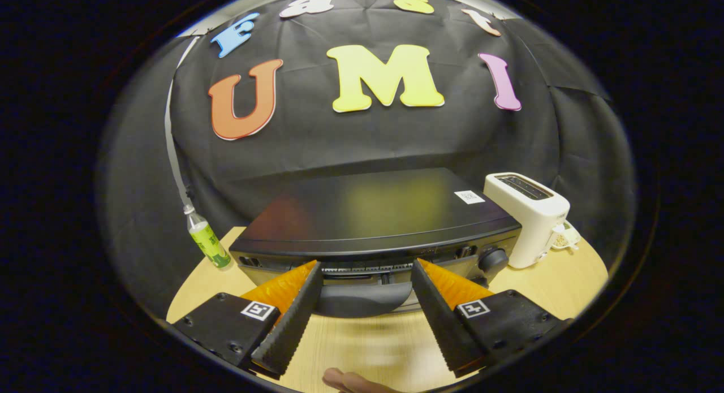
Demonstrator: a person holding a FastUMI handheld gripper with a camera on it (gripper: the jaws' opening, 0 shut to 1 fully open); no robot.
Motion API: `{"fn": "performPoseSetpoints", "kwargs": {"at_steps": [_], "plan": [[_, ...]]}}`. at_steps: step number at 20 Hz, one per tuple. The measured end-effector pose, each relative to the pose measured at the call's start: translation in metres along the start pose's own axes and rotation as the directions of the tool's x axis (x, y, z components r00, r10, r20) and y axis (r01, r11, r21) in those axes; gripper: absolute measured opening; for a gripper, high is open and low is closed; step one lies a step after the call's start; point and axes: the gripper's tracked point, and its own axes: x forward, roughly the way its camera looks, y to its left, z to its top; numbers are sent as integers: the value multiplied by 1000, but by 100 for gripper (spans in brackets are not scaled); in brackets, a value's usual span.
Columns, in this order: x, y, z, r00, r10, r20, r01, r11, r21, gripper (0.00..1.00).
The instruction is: Open the toaster oven, put the food inside, and close the toaster oven door.
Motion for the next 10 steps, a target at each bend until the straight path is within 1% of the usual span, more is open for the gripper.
{"fn": "performPoseSetpoints", "kwargs": {"at_steps": [2,10], "plan": [[-4,1,-7,1000,-16,-8,15,999,-37,100],[-38,-1,-44,997,-56,-43,52,994,-95,100]]}}
